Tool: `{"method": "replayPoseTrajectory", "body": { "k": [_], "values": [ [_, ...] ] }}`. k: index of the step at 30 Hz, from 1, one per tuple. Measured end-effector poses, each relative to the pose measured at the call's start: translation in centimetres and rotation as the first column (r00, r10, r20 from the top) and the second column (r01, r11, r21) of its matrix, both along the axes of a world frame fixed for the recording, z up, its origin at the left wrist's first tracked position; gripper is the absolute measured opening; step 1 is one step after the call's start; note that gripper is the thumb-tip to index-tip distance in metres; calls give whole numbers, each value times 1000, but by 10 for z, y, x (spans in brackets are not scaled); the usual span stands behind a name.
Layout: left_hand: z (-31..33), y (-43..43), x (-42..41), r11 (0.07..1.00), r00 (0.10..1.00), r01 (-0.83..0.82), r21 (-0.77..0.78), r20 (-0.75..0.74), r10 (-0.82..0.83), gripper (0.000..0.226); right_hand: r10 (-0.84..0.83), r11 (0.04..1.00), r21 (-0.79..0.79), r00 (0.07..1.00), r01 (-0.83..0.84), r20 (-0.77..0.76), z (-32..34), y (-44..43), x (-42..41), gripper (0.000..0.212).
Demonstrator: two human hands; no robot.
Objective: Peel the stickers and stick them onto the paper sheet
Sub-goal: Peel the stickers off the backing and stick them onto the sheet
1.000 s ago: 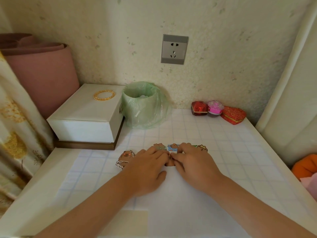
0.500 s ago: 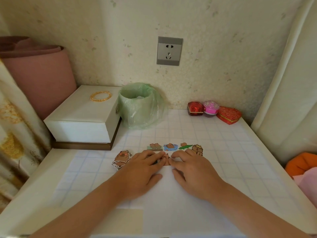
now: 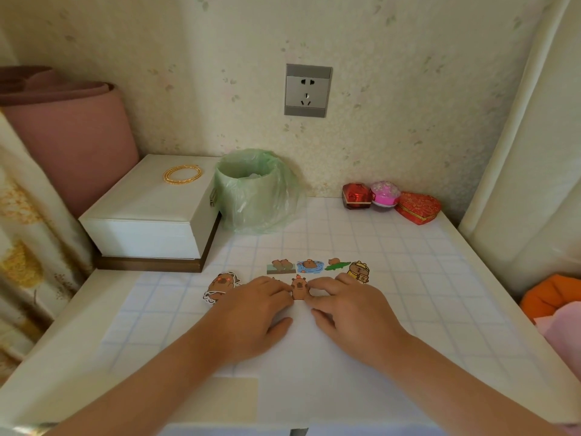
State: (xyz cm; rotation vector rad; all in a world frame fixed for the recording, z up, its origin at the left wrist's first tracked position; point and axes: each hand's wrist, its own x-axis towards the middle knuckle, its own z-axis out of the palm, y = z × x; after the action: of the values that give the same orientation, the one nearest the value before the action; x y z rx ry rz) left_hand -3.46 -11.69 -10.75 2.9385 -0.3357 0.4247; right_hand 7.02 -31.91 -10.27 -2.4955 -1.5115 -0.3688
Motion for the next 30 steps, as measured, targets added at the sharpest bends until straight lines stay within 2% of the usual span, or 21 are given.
{"method": "replayPoseTrajectory", "body": {
  "k": [3, 7, 10, 13, 16, 23, 30],
  "values": [
    [2, -3, -2, 1000, 1000, 9, -2, 11, -9, 44, -10, 1000, -2, 1000, 10, -28, 3, 2, 0, 35],
    [3, -2, 1, 999, 999, -22, 33, 27, 21, 35, -14, 1000, -9, 996, 14, -87, 7, 5, 1, 31],
    [6, -3, 8, 997, 997, -78, -7, -14, 78, 43, -32, 999, -9, 992, 31, -124, 8, 8, 2, 25],
    [11, -5, 14, 984, 989, -149, -94, -15, 148, 43, -45, 999, -34, 986, 41, -159, 7, 12, 2, 34],
    [10, -8, 22, 970, 990, -142, -198, -29, 139, 44, -53, 995, -93, 984, 38, -168, 9, 15, 2, 42],
    [-5, -3, 31, 990, 990, -142, 6, 6, 142, 45, -57, 993, -108, 983, 39, -173, 9, 20, 5, 40],
    [-2, -5, 32, 990, 990, -139, 29, 25, 138, 41, -40, 999, -25, 964, 35, -261, 6, 19, 12, 31]
  ]
}}
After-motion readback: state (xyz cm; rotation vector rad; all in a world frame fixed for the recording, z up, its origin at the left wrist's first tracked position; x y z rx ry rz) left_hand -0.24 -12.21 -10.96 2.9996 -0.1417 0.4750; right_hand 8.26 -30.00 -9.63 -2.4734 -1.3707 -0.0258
